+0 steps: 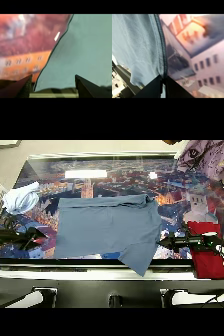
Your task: Fold the clothes and pants, and hang the long-sleeved shirts on hangers.
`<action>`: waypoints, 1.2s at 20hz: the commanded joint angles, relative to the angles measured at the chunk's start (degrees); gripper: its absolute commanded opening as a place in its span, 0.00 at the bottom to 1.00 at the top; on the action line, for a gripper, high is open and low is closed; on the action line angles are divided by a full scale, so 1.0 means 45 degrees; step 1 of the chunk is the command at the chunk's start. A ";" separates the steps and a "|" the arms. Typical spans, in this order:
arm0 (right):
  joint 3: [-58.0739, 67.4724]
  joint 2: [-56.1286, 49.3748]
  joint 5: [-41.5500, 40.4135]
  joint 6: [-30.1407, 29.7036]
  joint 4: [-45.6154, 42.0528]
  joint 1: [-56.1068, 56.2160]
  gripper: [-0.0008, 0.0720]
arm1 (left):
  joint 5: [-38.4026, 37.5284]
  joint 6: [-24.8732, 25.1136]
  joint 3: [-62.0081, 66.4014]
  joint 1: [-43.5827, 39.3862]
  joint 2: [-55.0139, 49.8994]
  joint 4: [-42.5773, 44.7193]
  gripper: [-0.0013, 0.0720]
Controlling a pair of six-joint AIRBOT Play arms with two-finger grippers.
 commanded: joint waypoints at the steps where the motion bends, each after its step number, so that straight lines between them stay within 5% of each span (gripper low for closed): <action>1: 0.0005 0.0000 0.0019 -0.0005 0.0471 0.0000 0.05 | -0.0321 0.1292 -0.1297 0.0398 -0.0015 -0.0578 0.83; 24: 0.0005 0.0034 -0.0083 0.0000 0.0884 -0.0005 0.05 | 0.0680 0.2025 -0.2803 -0.0447 -0.0865 -0.0806 0.81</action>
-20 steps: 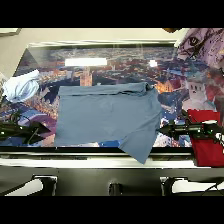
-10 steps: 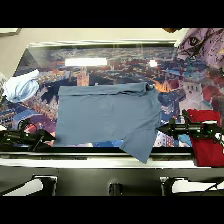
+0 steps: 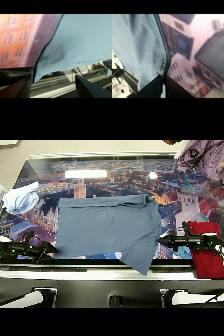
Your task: Fold the clothes and pants, and hang the long-sleeved shirts on hangers.
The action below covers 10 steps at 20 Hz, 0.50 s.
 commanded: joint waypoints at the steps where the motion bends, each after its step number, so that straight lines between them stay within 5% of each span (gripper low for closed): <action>1: 0.0015 0.0053 0.0019 0.0000 0.0005 0.0000 0.05 | 0.0627 0.0015 -0.0010 -0.0408 -0.0112 0.0053 0.76; 2: 0.0015 0.0068 0.0024 0.0000 0.0005 0.0000 0.05 | 0.0559 0.0019 -0.0015 -0.0525 -0.0185 0.0058 0.61; 4: 0.0015 0.0068 0.0024 0.0000 0.0010 0.0000 0.05 | 0.0452 0.0024 -0.0010 -0.0763 -0.0389 0.0024 0.50; 7: 0.0015 0.0068 0.0233 0.0000 0.0010 0.0000 0.05 | 0.0321 0.0321 -0.0010 -0.1098 -0.0597 -0.0068 0.04; 10: 0.0019 0.0238 0.0525 -0.0102 0.0126 0.0000 0.05 | 0.0282 0.0588 0.0112 -0.1195 -0.0588 -0.0699 0.04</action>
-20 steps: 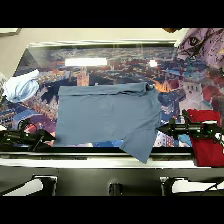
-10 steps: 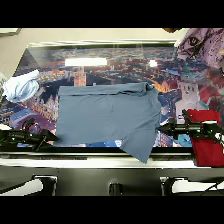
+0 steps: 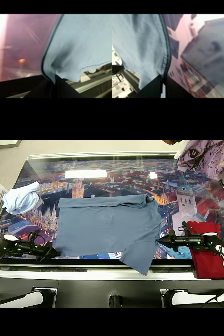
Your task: Fold the clothes and pants, and hang the long-sleeved shirts on hangers.
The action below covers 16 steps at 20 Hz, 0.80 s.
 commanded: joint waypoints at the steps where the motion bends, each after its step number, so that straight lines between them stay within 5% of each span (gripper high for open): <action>1: 0.0053 0.0364 0.0330 -0.0379 0.0398 0.0083 0.05 | -0.0189 0.0267 0.0282 -0.0175 -0.0034 -0.0879 0.04; 6: 0.2312 0.2283 -0.1710 0.0466 0.0121 0.2662 0.05 | 0.0097 -0.0486 0.3240 -0.1195 0.0029 -0.1297 0.03; 9: 0.6033 0.2657 -0.2433 0.2011 -0.2239 0.4342 0.05 | 0.0865 -0.1554 0.7038 -0.2249 0.0000 -0.0903 0.03; 16: 1.5960 0.3196 -0.2535 0.4056 -0.5819 0.6203 0.05 | 0.1549 -0.5489 1.7714 -0.3502 0.0325 0.4167 0.03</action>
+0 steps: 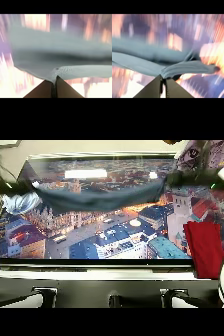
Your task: Fold the clothes and pants, and hang the long-sleeved shirts on hangers.
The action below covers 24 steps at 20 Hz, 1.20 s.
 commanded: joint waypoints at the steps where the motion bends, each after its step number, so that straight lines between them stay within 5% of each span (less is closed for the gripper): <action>1: 0.4415 0.0831 -0.0364 0.1088 -0.1331 0.0544 0.05 | 0.0321 -0.2118 0.4949 -0.0364 0.0486 0.2681 0.03; 7: 0.4648 0.5362 -0.0471 0.2705 -0.2739 0.0544 0.05 | 0.0568 -0.2846 0.3376 -0.0364 0.5027 0.4444 0.03; 12: 0.4648 0.6703 0.0971 0.4167 -0.3521 0.0544 0.04 | -0.0325 -0.3075 0.2424 -0.0364 0.7082 0.4974 0.03; 18: 0.4148 0.4658 0.2817 0.5965 -0.3555 0.0544 0.04 | -0.0957 -0.2599 0.1423 -0.0369 0.5503 0.4192 0.03; 24: 0.2186 -0.0097 0.3288 0.6562 -0.3551 0.0549 0.05 | -0.0884 -0.1569 0.0199 -0.0695 0.0559 0.3376 0.03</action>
